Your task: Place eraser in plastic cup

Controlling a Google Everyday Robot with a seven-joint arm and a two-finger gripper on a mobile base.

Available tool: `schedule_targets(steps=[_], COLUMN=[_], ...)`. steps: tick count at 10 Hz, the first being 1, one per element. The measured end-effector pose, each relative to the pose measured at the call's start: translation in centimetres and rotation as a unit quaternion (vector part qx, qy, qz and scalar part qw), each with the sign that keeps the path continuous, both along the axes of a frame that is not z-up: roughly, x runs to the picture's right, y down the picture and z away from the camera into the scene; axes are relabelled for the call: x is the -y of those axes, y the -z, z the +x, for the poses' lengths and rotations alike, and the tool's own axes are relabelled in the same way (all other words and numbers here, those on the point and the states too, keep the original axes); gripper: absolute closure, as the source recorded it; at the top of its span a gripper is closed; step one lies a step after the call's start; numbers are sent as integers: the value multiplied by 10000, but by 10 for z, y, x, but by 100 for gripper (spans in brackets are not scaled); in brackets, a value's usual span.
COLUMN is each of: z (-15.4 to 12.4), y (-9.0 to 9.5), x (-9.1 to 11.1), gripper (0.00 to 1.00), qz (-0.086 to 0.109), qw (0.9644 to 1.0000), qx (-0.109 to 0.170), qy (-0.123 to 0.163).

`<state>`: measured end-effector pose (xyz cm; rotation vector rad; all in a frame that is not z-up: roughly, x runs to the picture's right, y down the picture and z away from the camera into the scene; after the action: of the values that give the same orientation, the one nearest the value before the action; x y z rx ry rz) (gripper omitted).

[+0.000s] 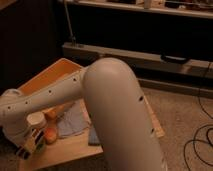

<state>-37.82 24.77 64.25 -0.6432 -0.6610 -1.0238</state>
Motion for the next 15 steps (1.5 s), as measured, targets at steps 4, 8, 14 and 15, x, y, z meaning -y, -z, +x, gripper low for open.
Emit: schedule_targets(steps=[4,8,14,15], z=[-3,-1,4,4], y=[-5,-7,-11,-11], x=[-6,-6,-11,-11], gripper=[100,82,23,20], qz=[-52,-93,-99,-77], qw=[9999,9997,9989,9989], qx=[-90,-245,-441,-453], qy=[71,-7,78,81])
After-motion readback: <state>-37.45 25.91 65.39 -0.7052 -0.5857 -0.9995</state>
